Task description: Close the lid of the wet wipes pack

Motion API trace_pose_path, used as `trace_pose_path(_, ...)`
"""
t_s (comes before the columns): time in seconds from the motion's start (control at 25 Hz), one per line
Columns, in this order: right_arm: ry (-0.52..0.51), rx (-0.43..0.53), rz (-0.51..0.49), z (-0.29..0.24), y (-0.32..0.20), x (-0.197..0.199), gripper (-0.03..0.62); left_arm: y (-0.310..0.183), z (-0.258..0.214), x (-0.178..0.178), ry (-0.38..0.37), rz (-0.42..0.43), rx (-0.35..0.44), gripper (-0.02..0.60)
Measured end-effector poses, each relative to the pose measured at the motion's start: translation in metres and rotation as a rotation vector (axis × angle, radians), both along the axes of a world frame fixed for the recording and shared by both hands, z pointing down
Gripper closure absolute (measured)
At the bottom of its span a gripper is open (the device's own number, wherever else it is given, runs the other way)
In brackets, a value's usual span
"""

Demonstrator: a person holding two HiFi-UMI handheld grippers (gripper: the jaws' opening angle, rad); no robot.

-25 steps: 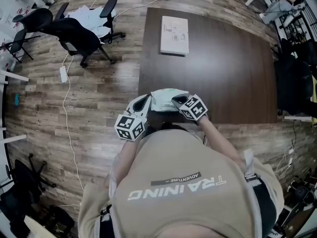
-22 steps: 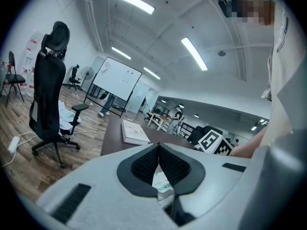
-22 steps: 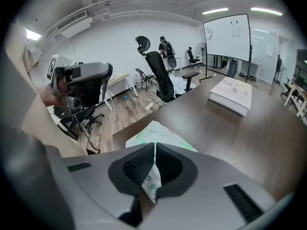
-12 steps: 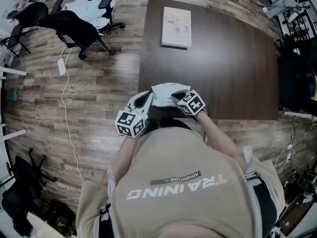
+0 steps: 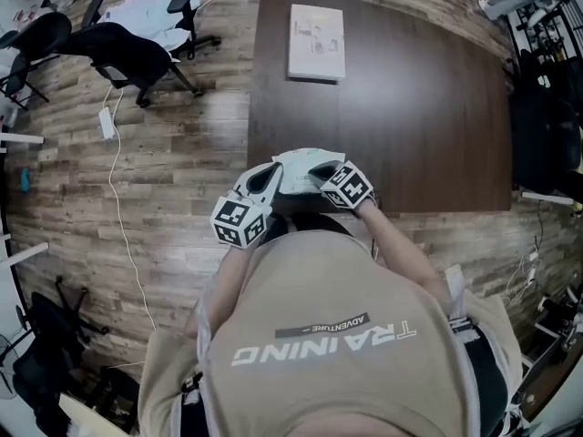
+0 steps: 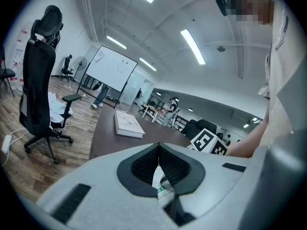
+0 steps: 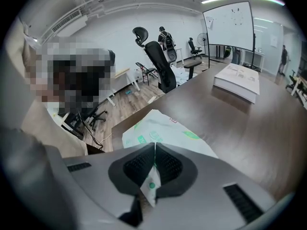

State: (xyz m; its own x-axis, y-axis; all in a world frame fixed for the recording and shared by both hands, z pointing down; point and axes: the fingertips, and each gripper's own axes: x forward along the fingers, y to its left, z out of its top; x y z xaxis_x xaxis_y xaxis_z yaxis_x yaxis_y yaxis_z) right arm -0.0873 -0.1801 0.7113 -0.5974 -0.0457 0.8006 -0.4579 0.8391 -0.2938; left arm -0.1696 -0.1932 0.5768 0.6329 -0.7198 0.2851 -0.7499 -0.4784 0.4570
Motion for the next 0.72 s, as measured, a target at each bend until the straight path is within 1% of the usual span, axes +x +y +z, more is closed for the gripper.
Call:
trace_pose_path(0.16, -0.010, -0.021, 0.009, 0.000, 0.002, 0.000, 0.577, -0.003, 0.001, 0.003, 0.006, 0.004, -0.005, 0.572)
trace_pose_path(0.36, -0.030, -0.016, 0.033, 0.001, 0.002, 0.001, 0.577, -0.008, 0.004, 0.006, 0.001, 0.028, -0.001, 0.572)
trace_pose_path(0.48, -0.035, 0.001, 0.055, 0.001, 0.002, -0.001, 0.577, -0.012, 0.009, 0.002, 0.001, 0.020, -0.004, 0.572)
trace_pose_path(0.6, -0.023, 0.024, 0.056, 0.000, 0.002, 0.000, 0.577, -0.017, 0.009, 0.001, 0.007, 0.006, -0.009, 0.572)
trace_pose_path(0.72, -0.022, 0.064, 0.050, -0.009, 0.001, 0.000, 0.580, -0.020, 0.006, 0.006, 0.010, 0.025, -0.003, 0.572)
